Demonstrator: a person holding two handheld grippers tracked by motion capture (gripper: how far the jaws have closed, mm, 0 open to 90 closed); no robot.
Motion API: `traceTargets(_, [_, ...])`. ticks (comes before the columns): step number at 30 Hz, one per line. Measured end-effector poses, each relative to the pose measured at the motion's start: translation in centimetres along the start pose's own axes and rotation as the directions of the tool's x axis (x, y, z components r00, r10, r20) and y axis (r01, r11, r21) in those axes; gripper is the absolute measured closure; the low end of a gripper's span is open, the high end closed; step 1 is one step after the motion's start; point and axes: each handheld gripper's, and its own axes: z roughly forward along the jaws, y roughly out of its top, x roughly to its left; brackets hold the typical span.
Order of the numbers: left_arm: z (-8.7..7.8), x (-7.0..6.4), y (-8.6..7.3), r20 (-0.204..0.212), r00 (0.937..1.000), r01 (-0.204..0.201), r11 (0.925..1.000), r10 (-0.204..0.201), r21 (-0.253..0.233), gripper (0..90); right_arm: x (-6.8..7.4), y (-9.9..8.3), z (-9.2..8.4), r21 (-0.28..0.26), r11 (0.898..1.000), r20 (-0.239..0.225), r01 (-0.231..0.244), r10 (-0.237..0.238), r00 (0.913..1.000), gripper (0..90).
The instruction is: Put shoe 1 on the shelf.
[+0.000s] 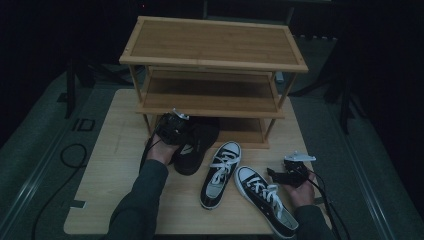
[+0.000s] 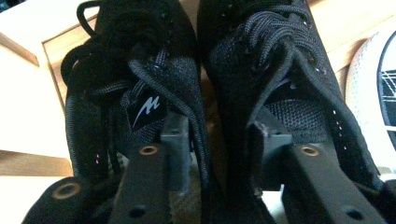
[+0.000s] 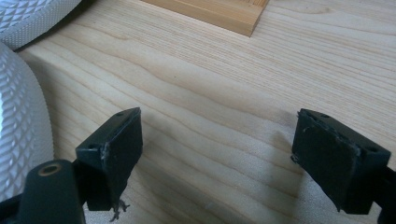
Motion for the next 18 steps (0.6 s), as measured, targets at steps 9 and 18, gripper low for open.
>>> traceTargets(9, [-2.5,0.4,-0.7,0.022,0.9993,-0.030,0.9978,0.031,-0.059,59.2,0.0,0.0,0.0,0.000,1.000,0.000,0.000,0.000,1.0000,15.8])
traceTargets(18, [-4.8,0.9,-1.6,0.114,0.9919,-0.046,0.9945,0.056,-0.094,70.7,0.0,0.0,0.0,0.000,1.000,0.000,0.000,0.000,1.0000,15.8])
